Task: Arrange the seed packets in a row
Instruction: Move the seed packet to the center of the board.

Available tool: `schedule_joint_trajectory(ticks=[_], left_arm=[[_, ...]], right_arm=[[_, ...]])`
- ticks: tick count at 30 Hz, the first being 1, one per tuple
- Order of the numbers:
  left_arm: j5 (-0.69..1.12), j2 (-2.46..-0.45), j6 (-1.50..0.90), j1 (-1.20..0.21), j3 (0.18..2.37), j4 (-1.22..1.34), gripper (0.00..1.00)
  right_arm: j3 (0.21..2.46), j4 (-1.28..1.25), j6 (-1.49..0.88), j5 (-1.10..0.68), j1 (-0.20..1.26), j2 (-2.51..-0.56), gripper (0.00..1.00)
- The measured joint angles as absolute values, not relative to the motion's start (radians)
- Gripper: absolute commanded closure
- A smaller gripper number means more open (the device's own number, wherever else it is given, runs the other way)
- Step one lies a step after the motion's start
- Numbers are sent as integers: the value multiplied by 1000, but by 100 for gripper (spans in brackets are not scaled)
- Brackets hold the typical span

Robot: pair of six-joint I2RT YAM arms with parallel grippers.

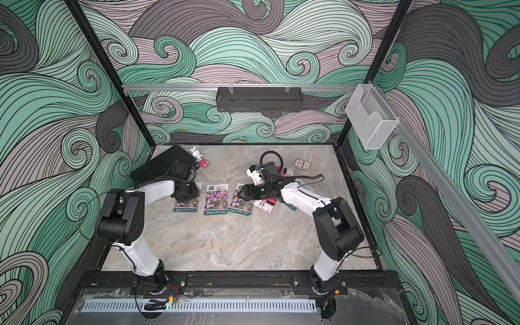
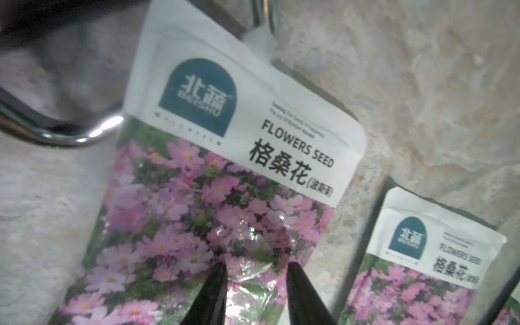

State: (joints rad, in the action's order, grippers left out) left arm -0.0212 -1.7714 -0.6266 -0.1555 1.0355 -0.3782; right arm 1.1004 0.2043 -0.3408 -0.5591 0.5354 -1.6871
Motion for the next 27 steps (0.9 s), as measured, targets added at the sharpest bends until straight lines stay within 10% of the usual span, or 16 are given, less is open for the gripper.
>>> schedule_joint_trajectory(ticks=[27], left_arm=[[-30,-1744,-663,-237,1014,-414,65]], right_arm=[[1087,203,-340,-559,535,-1687,23]])
